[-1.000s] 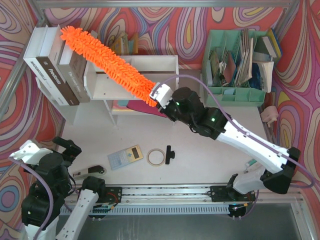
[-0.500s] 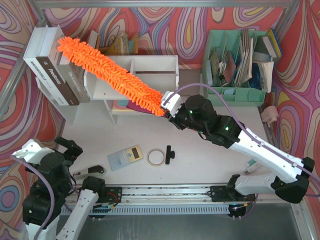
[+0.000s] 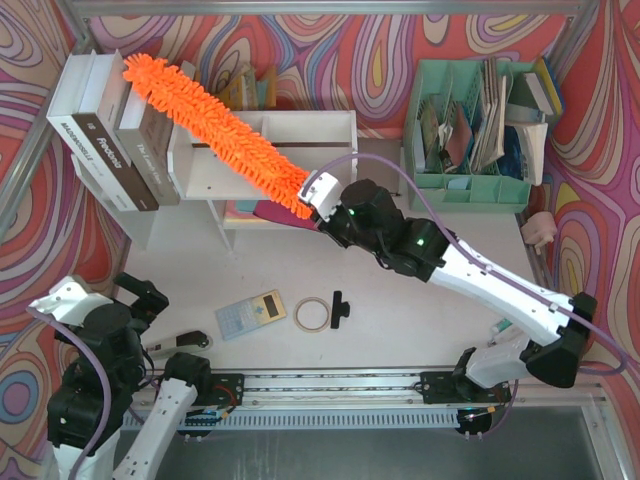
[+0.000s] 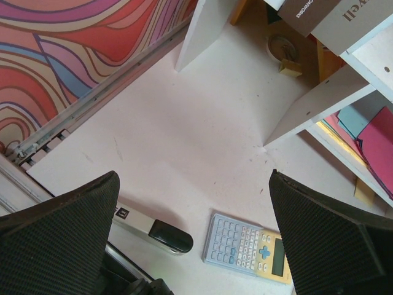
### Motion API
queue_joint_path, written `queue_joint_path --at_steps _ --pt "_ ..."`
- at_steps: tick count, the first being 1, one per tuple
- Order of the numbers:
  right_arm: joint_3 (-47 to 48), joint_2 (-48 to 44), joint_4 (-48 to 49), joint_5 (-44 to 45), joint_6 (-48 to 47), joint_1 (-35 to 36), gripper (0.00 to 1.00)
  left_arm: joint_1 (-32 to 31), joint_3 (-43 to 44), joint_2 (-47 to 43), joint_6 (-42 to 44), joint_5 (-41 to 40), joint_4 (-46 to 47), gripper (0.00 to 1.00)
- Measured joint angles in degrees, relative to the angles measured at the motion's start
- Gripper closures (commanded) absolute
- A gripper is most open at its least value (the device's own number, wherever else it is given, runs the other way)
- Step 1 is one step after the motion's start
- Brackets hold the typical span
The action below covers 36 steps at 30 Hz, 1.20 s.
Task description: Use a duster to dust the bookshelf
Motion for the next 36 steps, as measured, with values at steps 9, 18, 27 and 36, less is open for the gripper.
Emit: queue_joint_path --at_steps 9,18,27,36 --pt "6.08 2.91 0.11 0.94 0.50 -0.59 1.00 0.00 -0.31 -1.29 0.00 0.20 0.00 0.02" --pt "11.65 1.22 -1.57 -2.05 0.61 3.06 1.00 0.00 -0.59 -1.36 0.00 0.37 0.00 0.02" --pt "20.06 6.45 -4.92 -0.96 -2.05 11.19 1.00 0.00 -0.63 -1.36 0.39 1.66 0.02 0.02" --pt "23.67 12.15 -6.19 4.63 -4.39 11.63 1.00 0.02 -0.66 -1.36 1.27 3.15 0.02 0.02"
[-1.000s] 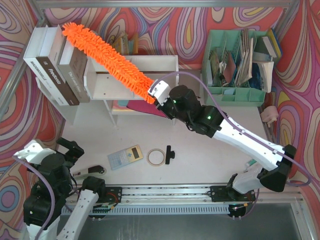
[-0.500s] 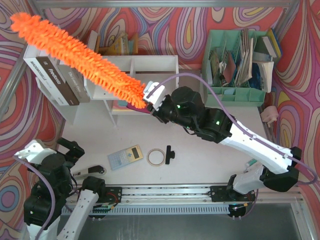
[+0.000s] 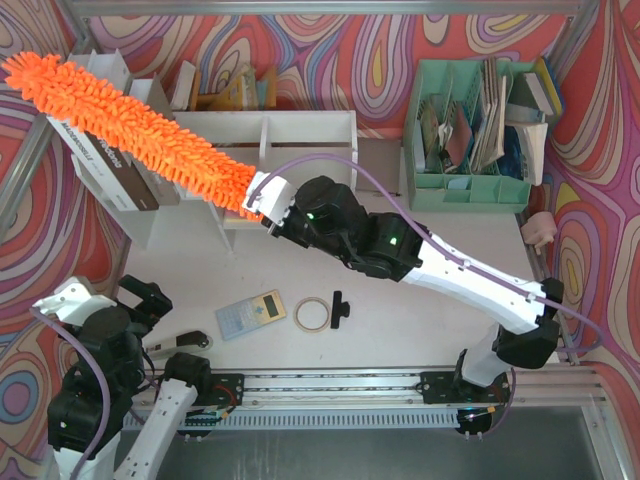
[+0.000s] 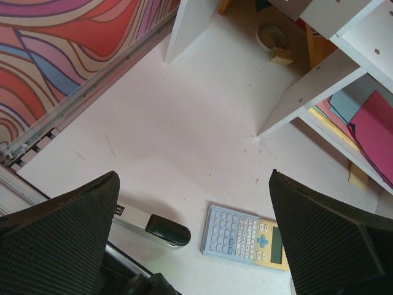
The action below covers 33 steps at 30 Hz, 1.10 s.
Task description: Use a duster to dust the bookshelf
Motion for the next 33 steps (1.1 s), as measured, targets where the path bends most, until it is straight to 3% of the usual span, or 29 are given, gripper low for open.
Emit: queue_joint_path --at_steps 9,26,33 --pt "0.42 1.44 0.15 3.65 -0.79 -0.52 1.00 0.00 -0.15 0.00 0.02 0.00 0.02 0.02" --pt "0.52 3.41 0.87 3.28 4.24 -8.26 1.00 0.00 -0.24 0.00 0.04 0.02 0.02 0.02" --pt "-4.90 -1.60 2.62 -0.94 4.61 -7.72 1.00 0.00 -0.24 0.00 0.07 0.02 0.02 0.02"
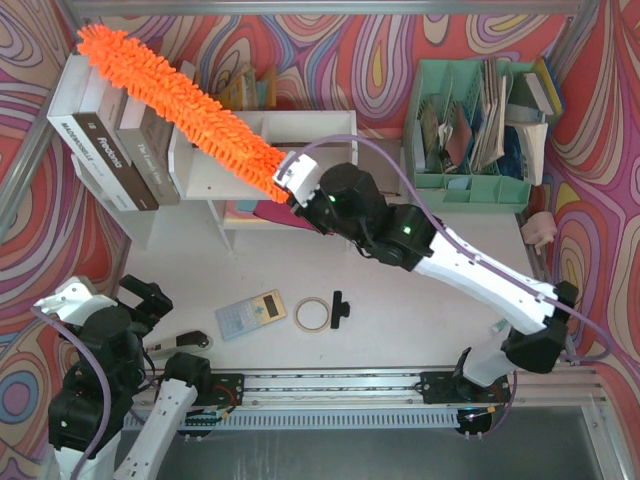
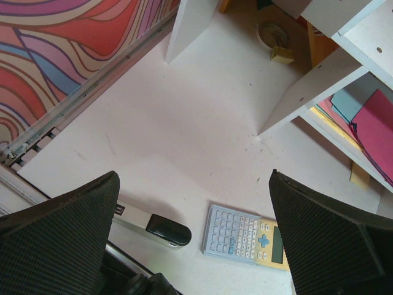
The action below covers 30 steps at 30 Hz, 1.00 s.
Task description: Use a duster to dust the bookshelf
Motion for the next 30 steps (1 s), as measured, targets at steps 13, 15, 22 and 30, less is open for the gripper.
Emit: queue_joint_path --at_steps 13,15,22,30 --pt "-16.94 -16.06 1.79 -2.73 1.86 0.94 1.00 0.00 0.00 0.00 0.17 0.00 0.00 0.02" --pt "-18.01 -16.70 1.73 -2.73 2.36 0.94 1.00 0.00 0.00 0.00 0.17 0.00 0.00 0.02" --pt "-20.55 -16.76 1.55 -3.52 3.91 0.94 1.00 0.00 0.00 0.00 0.17 0.00 0.00 0.02" --pt "-18.67 -12.31 0.87 0.17 5.62 0.94 1.00 0.00 0.00 0.02 0.17 0.04 0.00 0.02"
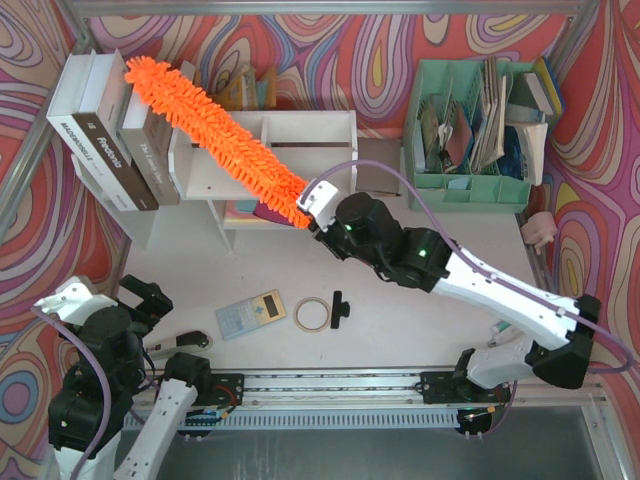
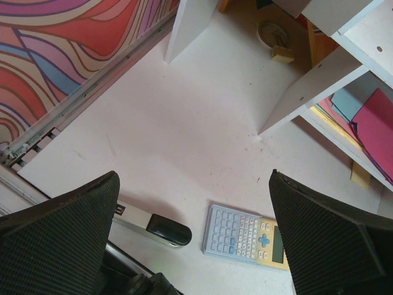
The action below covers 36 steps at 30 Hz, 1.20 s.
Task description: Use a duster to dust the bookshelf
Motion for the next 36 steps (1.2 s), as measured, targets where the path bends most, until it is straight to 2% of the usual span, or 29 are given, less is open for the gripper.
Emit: queue_joint_path --at_steps 5,11,19,27,36 --pt "3.69 4.17 -1.40 4.44 2.60 0.00 1.00 0.00 0.00 0.00 0.02 0.13 0.00 0.02" --pt "5.31 4.28 -4.11 7.56 7.04 0.15 1.00 0.00 -0.02 0.00 0.02 0.17 0.00 0.02" --pt "5.57 2.60 -5.97 7.17 11.74 -0.07 1.00 0.02 -0.07 0.04 0.44 0.85 0.04 0.02" --pt "11.02 5.81 -8.20 4.68 22.71 1.90 1.00 0.26 -0.13 0.11 0.48 1.03 0.24 0.02" --pt "26.12 17.86 -12.44 2.14 34.62 8.26 1.00 0.85 -0.17 0.92 0.92 1.68 0.90 0.01"
